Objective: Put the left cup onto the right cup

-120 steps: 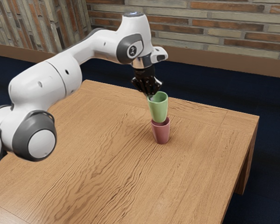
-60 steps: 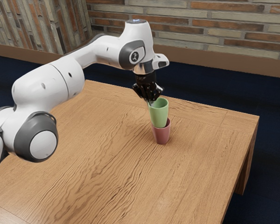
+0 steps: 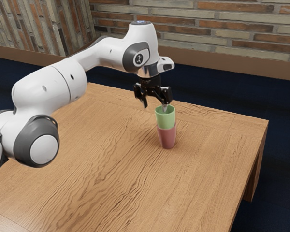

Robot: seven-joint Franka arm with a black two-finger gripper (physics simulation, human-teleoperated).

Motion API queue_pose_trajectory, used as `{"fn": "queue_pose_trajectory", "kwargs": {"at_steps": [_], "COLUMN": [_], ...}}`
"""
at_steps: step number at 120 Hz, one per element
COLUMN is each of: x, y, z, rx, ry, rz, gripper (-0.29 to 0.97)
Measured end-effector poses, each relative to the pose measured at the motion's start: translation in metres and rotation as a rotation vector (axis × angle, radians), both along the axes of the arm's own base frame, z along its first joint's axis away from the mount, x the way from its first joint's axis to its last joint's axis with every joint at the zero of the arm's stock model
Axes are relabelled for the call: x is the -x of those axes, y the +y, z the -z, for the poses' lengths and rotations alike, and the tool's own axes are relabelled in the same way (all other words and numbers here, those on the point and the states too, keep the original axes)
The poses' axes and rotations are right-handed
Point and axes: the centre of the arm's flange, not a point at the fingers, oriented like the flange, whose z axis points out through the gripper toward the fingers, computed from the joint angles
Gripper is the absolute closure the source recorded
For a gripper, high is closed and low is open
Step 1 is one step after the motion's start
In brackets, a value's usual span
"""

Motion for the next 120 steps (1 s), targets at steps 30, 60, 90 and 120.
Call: {"fn": "queue_pose_trajectory", "kwargs": {"at_steps": [30,60,90,120], "x": [0.024,0.081,0.125,0.168], "y": [0.012,0.038,0.064,0.086], "z": [-0.069,-0.115,-0.144,-0.176], "rx": [-0.032,-0.070,-0.089,-0.105], "ry": [-0.044,-0.009,0.008,0.052], "rz": [-0.004,-0.024,-0.057,-0.085], "gripper": [0.02,0.01,0.00,0.00]}}
